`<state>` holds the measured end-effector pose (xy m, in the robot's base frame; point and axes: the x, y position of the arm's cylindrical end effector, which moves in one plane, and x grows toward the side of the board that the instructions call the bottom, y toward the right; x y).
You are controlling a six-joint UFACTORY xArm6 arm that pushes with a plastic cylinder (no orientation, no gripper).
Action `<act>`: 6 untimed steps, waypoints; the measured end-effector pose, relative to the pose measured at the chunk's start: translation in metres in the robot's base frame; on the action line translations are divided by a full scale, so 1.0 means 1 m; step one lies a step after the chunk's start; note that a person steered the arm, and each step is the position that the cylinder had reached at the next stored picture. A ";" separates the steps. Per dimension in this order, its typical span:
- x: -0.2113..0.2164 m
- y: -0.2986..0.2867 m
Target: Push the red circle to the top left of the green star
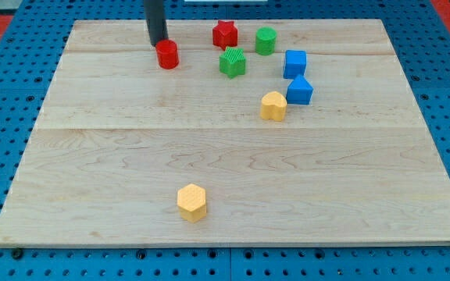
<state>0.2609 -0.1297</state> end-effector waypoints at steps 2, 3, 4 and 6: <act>0.039 -0.001; 0.032 0.054; 0.038 0.106; 0.151 0.220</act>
